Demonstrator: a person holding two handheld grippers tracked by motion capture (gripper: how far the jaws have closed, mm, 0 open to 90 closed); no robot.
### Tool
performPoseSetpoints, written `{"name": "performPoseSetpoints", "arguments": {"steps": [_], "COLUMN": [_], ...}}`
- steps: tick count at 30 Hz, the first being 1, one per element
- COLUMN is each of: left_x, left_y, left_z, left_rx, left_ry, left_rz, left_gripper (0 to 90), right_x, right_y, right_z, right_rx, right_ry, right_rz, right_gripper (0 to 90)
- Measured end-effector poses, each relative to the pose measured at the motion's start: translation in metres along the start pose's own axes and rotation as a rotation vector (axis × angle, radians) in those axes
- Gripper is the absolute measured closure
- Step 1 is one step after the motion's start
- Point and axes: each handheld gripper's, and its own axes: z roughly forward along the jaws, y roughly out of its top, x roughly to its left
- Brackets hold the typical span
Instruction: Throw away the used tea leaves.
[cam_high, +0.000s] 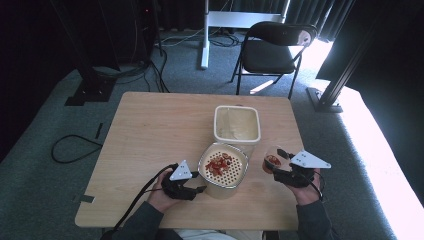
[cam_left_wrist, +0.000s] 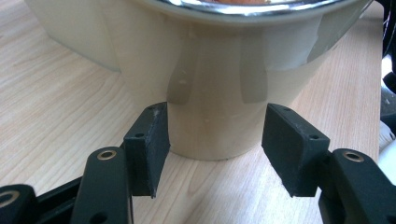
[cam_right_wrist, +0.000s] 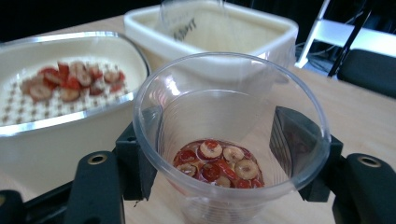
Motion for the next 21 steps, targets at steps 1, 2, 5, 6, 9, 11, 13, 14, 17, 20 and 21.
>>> {"name": "performPoseSetpoints", "arguments": {"steps": [1,2,5,6,9,11,13,14,17,20,21], "left_x": [0.0,0.0,0.0,0.0,0.0,0.0,0.0,0.0,0.001,0.002,0.004], "left_y": [0.0,0.0,0.0,0.0,0.001,0.001,0.0,0.0,0.0,0.0,0.0], "left_z": [0.0,-0.001,-0.002,-0.004,-0.008,-0.011,-0.014,-0.015,-0.019,-0.023,-0.025], "left_rx": [-0.001,-0.006,-0.009,-0.007,-0.009,-0.007,-0.002,-0.003,-0.002,-0.01,-0.013], "left_ry": [-0.002,-0.002,0.005,0.011,0.026,0.037,0.048,0.055,0.071,0.085,0.091], "left_rz": [-0.002,-0.002,0.0,0.002,0.005,0.01,0.014,0.015,0.021,0.016,0.018], "left_gripper": [42.2,42.2,42.2,42.0,40.8,40.1,39.3,39.0,38.5,38.6,38.6], "right_x": [0.0,-0.001,-0.002,-0.002,-0.002,-0.001,-0.001,-0.001,0.0,0.0,0.001], "right_y": [0.004,0.008,0.02,0.024,0.034,0.04,0.046,0.05,0.057,0.061,0.064], "right_z": [0.0,0.0,0.001,0.001,0.002,0.002,0.003,0.003,0.004,0.005,0.005], "right_rx": [-0.003,-0.009,-0.017,-0.017,-0.021,-0.024,-0.025,-0.026,-0.026,-0.028,-0.028], "right_ry": [0.001,0.001,0.008,0.009,0.01,0.01,0.011,0.01,0.008,0.004,0.002], "right_rz": [-0.004,-0.007,-0.009,-0.008,-0.017,-0.031,-0.035,-0.039,-0.046,-0.048,-0.048], "right_gripper": [35.0,35.0,34.9,34.9,35.0,34.9,34.9,34.9,34.8,34.9,34.9]}}
